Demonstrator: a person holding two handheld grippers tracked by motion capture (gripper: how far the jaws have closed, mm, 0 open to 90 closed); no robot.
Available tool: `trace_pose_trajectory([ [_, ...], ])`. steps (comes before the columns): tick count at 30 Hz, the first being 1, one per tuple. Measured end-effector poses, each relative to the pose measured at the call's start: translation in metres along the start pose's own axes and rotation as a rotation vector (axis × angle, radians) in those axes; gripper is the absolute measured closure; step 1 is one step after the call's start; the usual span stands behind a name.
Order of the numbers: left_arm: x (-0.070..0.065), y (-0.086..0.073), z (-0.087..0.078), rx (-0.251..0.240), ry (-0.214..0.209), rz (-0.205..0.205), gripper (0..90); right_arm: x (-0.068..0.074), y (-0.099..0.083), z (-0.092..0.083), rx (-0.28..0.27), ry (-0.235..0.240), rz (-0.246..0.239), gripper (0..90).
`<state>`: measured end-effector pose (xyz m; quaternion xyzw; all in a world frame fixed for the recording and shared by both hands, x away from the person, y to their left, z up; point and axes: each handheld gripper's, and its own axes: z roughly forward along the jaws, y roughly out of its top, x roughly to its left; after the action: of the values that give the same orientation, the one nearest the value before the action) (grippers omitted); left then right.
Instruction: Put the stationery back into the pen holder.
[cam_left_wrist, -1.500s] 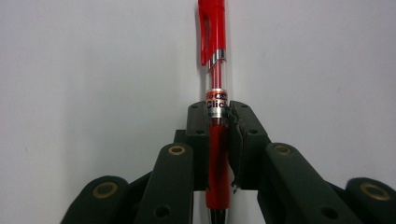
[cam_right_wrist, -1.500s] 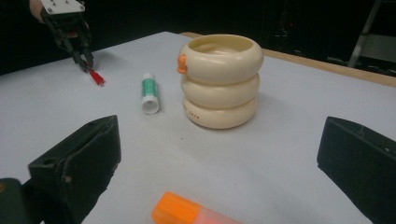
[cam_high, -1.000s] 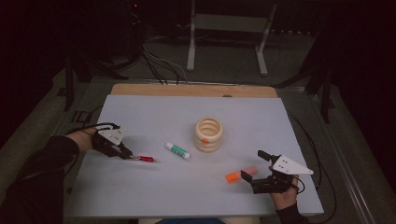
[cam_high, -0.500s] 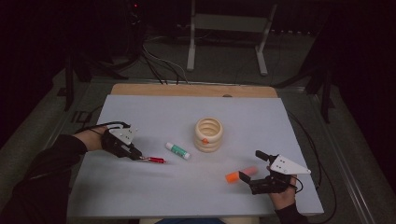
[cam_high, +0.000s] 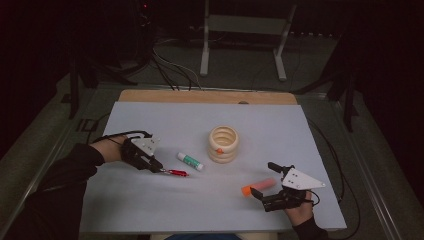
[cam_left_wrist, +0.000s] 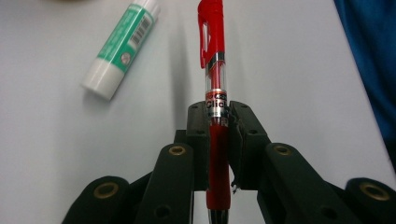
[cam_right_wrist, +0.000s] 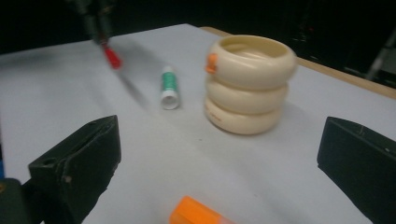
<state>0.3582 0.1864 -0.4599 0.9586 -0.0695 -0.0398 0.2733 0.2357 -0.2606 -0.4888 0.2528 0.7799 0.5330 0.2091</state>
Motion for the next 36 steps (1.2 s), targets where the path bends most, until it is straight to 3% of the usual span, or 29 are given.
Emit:
trace_pose_trajectory([
  [2, 0.0, 0.006, 0.001, 0.003, -0.006, -0.008, 80.5, 0.005, 0.004, 0.002, -0.006, -0.008, -0.05, 0.0],
  [6, -0.001, 0.016, 0.002, 0.002, -0.003, 0.01, 80.5, 0.012, 0.012, 0.004, -0.069, -0.007, -0.175, 0.0],
  [8, -0.002, 0.021, 0.002, 0.001, -0.006, 0.009, 80.5, 0.017, 0.017, 0.005, -0.057, -0.015, -0.212, 0.0],
  [12, -0.003, 0.03, 0.004, 0.004, -0.005, 0.007, 80.5, 0.022, 0.028, 0.007, -0.08, 0.001, -0.241, 0.0],
  [15, -0.004, 0.036, 0.007, 0.014, -0.011, -0.005, 80.5, 0.023, 0.037, 0.012, -0.045, 0.026, -0.227, 0.0],
  [18, -0.005, 0.04, 0.008, 0.01, -0.011, -0.007, 80.5, 0.026, 0.042, 0.016, -0.055, 0.033, -0.252, 1.6],
  [19, -0.006, 0.042, 0.008, 0.012, -0.01, -0.01, 80.5, 0.028, 0.044, 0.017, -0.056, 0.031, -0.264, 6.7],
  [23, -0.008, 0.05, 0.009, 0.011, -0.007, -0.013, 80.5, 0.039, 0.052, 0.024, -0.061, 0.063, -0.3, 7.2],
  [26, -0.009, 0.055, 0.011, 0.012, -0.009, -0.011, 80.5, 0.05, 0.058, 0.033, -0.048, 0.065, -0.325, 9.8],
  [28, -0.01, 0.058, 0.012, 0.02, -0.003, -0.007, 80.5, 0.06, 0.063, 0.041, -0.026, 0.017, -0.34, 18.1],
  [30, -0.01, 0.06, 0.013, 0.025, -0.014, -0.006, 80.5, 0.069, 0.067, 0.048, 0.006, 0.019, -0.362, 16.7],
  [36, -0.011, 0.064, 0.016, 0.026, -0.012, -0.004, 80.5, 0.106, 0.071, 0.07, 0.1, 0.022, -0.53, 29.3],
])
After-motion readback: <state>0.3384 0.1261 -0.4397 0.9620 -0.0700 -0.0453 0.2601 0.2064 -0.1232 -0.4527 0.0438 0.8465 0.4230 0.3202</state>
